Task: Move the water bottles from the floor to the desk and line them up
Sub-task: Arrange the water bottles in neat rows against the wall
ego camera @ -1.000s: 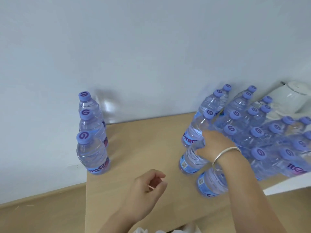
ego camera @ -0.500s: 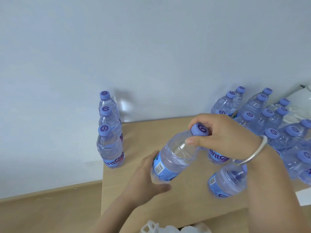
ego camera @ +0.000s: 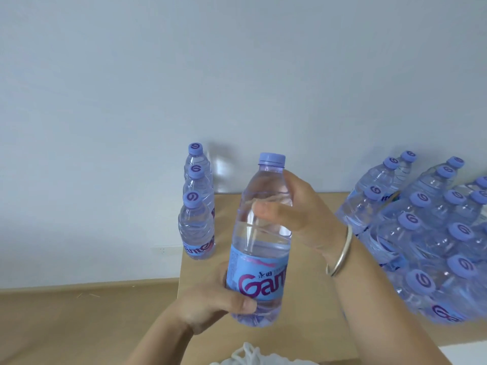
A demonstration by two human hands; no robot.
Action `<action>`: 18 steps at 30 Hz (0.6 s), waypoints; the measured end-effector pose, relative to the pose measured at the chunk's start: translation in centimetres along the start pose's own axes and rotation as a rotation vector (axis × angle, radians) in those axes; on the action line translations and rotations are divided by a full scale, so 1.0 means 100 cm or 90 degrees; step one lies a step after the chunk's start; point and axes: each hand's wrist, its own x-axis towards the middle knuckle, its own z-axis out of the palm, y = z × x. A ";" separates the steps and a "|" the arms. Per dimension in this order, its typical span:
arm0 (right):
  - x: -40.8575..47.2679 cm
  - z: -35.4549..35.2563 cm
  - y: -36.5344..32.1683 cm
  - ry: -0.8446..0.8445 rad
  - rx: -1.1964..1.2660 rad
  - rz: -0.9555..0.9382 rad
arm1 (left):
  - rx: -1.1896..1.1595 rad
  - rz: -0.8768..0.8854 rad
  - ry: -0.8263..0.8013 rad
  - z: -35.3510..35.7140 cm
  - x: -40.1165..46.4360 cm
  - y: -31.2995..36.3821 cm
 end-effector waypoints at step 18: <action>-0.006 0.032 0.032 -0.013 -0.022 0.078 | 0.041 -0.011 0.122 -0.010 -0.047 -0.013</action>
